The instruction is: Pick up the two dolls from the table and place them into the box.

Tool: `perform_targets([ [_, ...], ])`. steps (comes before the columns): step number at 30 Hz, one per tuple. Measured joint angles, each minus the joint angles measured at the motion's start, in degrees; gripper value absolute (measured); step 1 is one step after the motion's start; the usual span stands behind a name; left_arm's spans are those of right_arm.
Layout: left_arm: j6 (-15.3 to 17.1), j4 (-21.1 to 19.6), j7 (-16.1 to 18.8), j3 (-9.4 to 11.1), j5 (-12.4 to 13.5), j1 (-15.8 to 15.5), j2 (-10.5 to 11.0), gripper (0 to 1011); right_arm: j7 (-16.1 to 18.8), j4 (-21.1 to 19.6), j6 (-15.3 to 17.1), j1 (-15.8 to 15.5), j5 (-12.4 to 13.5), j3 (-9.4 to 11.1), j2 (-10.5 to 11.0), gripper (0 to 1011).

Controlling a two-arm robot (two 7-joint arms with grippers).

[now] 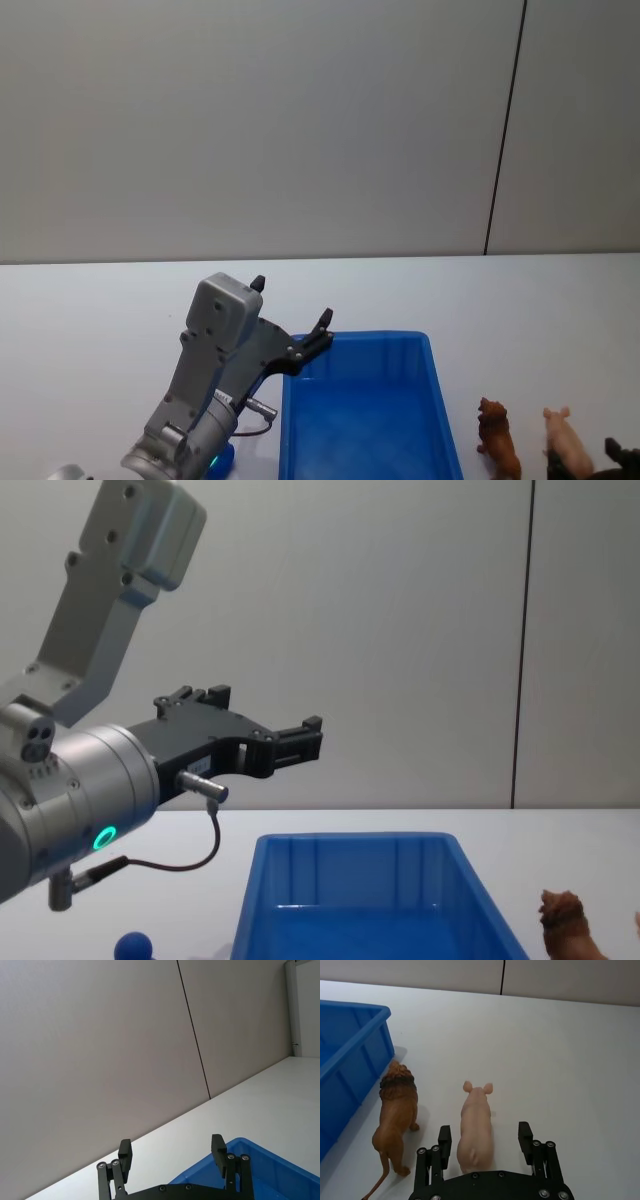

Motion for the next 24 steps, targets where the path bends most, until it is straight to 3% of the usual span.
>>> perform_targets([
  [14,0.0,0.0,0.0,0.0,0.0,0.0,0.0,1001,1.8,2.9,-2.2,0.7,-0.7,-0.2,-0.9,418],
  [24,0.0,0.0,0.0,0.0,0.0,0.0,0.0,1001,3.2,1.4,-5.3,0.5,-1.0,0.1,-0.8,383],
])
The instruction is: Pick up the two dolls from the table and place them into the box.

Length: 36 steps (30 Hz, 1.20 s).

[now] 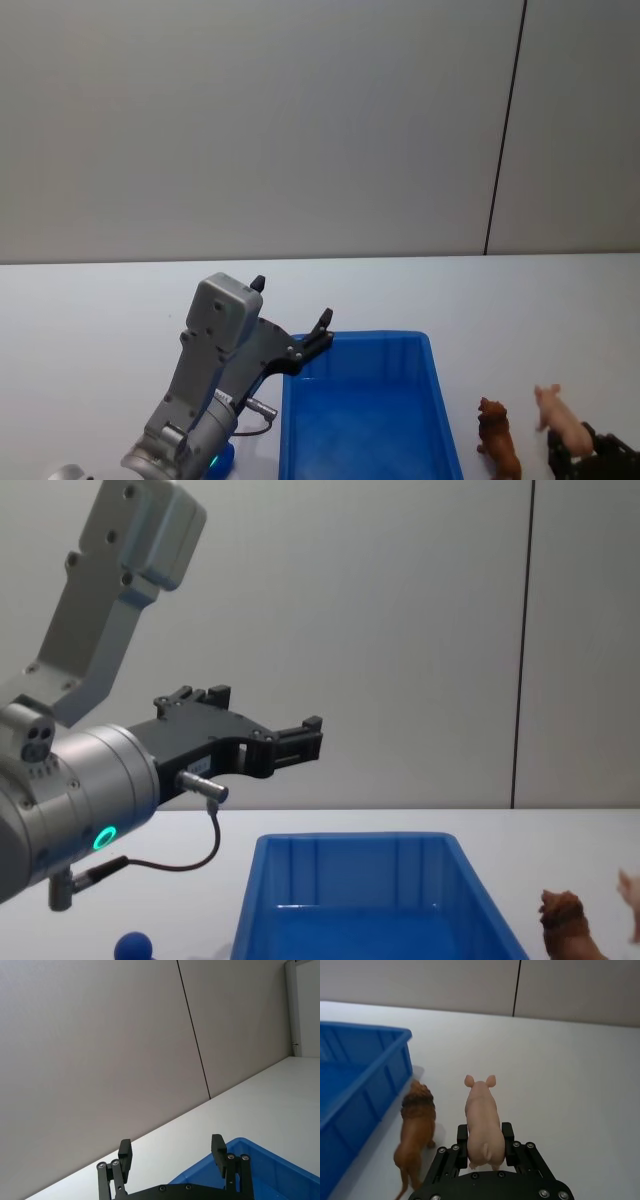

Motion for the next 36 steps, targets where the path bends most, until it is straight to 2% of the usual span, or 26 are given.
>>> perform_targets([
  [8,0.0,0.0,0.0,0.0,0.0,0.0,0.0,1001,2.8,-3.1,-2.8,-0.1,-0.1,0.2,0.3,383],
  [17,0.0,0.0,0.0,0.0,0.0,0.0,0.0,1001,8.0,-5.6,-4.3,0.9,0.3,-0.3,0.0,383],
  [26,0.0,0.0,0.0,0.0,0.0,0.0,0.0,1001,13.6,-6.2,-4.1,2.8,0.0,-1.8,-1.6,382],
  [33,0.0,0.0,0.0,0.0,0.0,0.0,0.0,1001,17.9,-4.7,-2.7,5.1,-1.5,-3.7,-3.8,384],
  [36,0.0,0.0,0.0,0.0,0.0,0.0,0.0,1001,18.9,-3.8,-2.2,5.9,-2.0,-4.3,-4.6,446],
])
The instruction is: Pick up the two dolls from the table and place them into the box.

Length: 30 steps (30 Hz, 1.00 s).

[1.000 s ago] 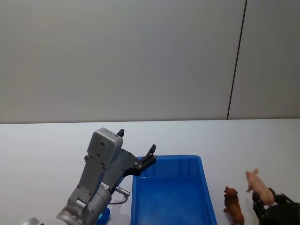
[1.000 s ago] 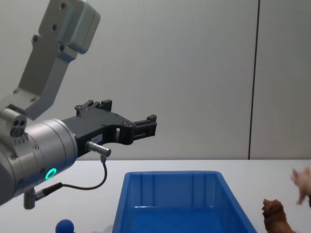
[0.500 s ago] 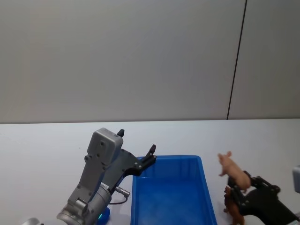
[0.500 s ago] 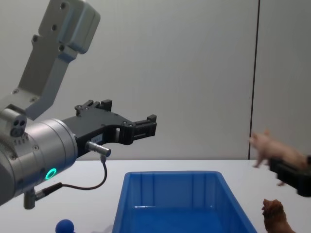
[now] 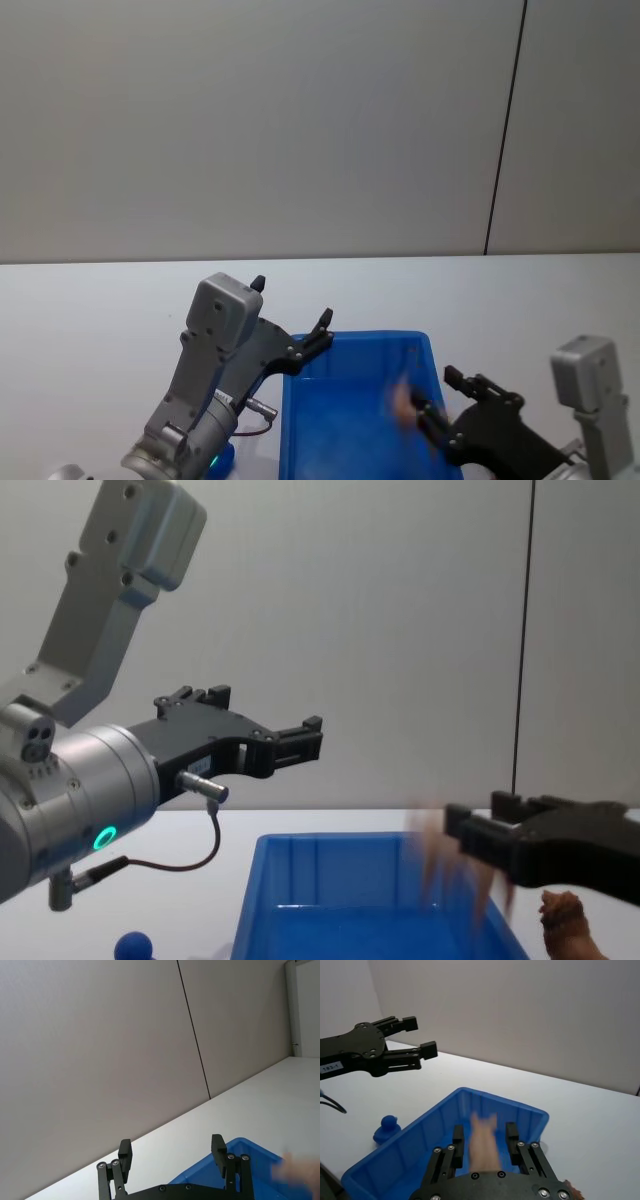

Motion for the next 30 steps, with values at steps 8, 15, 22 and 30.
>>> perform_targets([
  [8,0.0,0.0,0.0,0.0,0.0,0.0,0.0,1001,0.7,1.7,1.2,1.3,-1.1,-0.8,-1.2,715],
  [15,0.0,0.0,0.0,0.0,0.0,0.0,0.0,1001,-0.7,2.2,1.6,1.5,-1.6,-0.9,-1.4,918],
  [22,0.0,0.0,0.0,0.0,0.0,0.0,0.0,1001,-3.9,0.3,0.8,0.2,-1.7,-0.2,-0.3,1001],
  [30,0.0,0.0,0.0,0.0,0.0,0.0,0.0,1001,-8.3,-3.4,0.6,-2.5,-1.2,1.0,1.6,1001],
])
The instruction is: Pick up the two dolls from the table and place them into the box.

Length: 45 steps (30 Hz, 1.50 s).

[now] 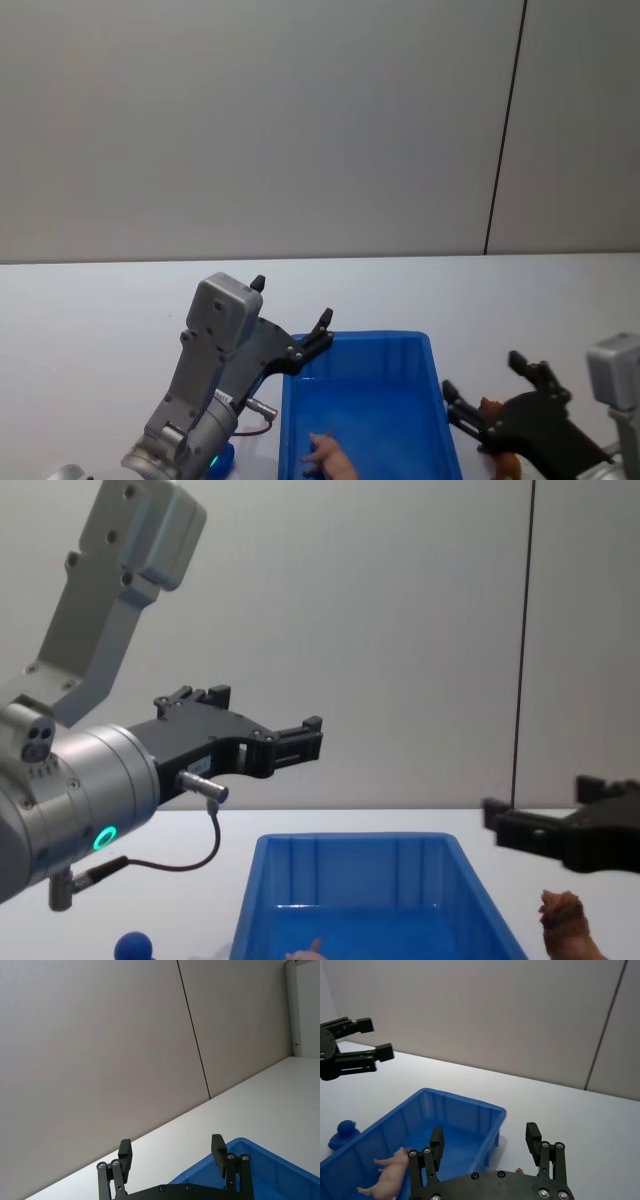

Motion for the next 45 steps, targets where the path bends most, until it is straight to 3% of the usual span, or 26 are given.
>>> perform_targets([
  [9,0.0,0.0,0.0,0.0,0.0,0.0,0.0,1001,-5.5,-3.5,1.7,-3.6,1.0,1.5,2.2,1001],
  [21,0.0,0.0,0.0,0.0,0.0,0.0,0.0,1001,-9.9,-2.7,4.2,-6.5,1.7,2.3,2.9,1001],
  [30,0.0,0.0,0.0,0.0,0.0,0.0,0.0,1001,-10.4,0.7,4.4,-6.3,1.0,1.8,1.7,1001],
  [42,0.0,0.0,0.0,0.0,0.0,0.0,0.0,1001,-8.2,5.6,3.2,-4.2,-0.5,0.7,-0.6,1001],
  [45,0.0,0.0,0.0,0.0,0.0,0.0,0.0,1001,-7.7,6.8,3.1,-3.6,-0.8,0.4,-1.1,960],
])
